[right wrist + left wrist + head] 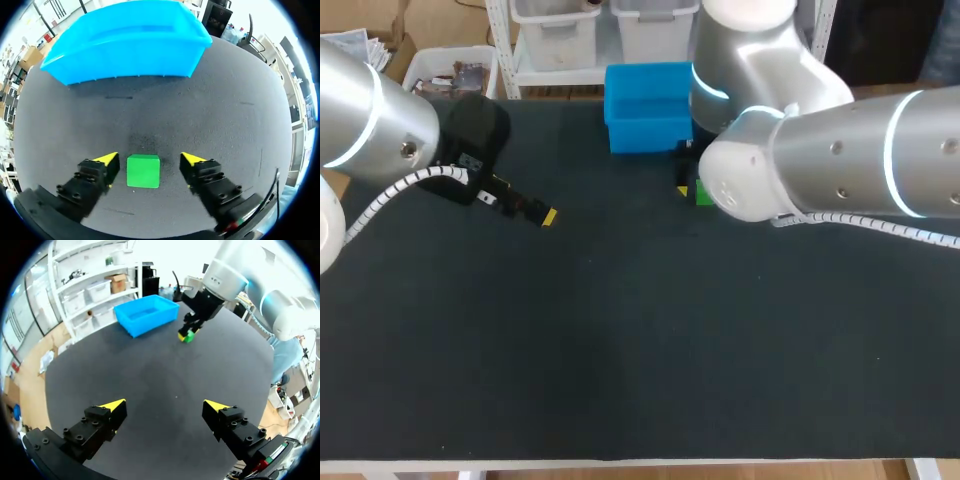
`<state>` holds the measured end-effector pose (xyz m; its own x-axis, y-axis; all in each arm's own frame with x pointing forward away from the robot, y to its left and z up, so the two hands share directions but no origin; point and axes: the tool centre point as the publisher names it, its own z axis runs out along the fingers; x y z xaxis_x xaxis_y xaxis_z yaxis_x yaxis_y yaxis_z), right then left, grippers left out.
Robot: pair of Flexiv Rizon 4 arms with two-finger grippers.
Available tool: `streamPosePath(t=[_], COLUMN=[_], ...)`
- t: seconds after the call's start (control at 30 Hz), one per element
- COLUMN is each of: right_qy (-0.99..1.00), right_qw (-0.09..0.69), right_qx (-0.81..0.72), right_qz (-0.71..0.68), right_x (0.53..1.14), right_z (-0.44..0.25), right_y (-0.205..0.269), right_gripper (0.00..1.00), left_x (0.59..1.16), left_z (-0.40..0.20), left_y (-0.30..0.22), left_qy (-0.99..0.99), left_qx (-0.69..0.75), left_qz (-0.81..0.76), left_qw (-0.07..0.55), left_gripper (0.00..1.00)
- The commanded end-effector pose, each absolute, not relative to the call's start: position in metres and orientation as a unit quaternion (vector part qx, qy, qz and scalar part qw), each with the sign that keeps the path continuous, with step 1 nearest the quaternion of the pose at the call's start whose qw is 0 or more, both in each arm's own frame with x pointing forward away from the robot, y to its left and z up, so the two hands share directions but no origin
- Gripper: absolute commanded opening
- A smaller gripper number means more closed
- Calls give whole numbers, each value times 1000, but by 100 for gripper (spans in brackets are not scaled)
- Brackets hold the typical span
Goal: Use the left arm to pick the red cube and place it into the blue plastic box first, then use the right arm to grasp the green cube and put it into the same blue plastic box after the first action is fully finished.
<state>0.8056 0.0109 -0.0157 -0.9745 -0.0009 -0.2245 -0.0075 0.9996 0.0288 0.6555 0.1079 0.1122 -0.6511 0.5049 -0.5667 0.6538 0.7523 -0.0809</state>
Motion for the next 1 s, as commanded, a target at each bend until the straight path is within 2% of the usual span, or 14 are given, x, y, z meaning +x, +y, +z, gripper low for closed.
streamPosePath(t=[0.03,0.57,1.0], right_qy=[993,992,982], right_qw=[117,126,188], right_qx=[2,10,15], right_qz=[13,12,21], right_x=[803,798,796], right_z=[-16,2,102], right_y=[11,3,-2], right_gripper=[0,0,0], left_x=[657,657,657], left_z=[111,111,111], left_y=[108,108,108], left_qy=[897,897,897], left_qx=[323,323,323], left_qz=[-142,-142,-142], left_qw=[265,265,265], left_gripper=[100,100,100])
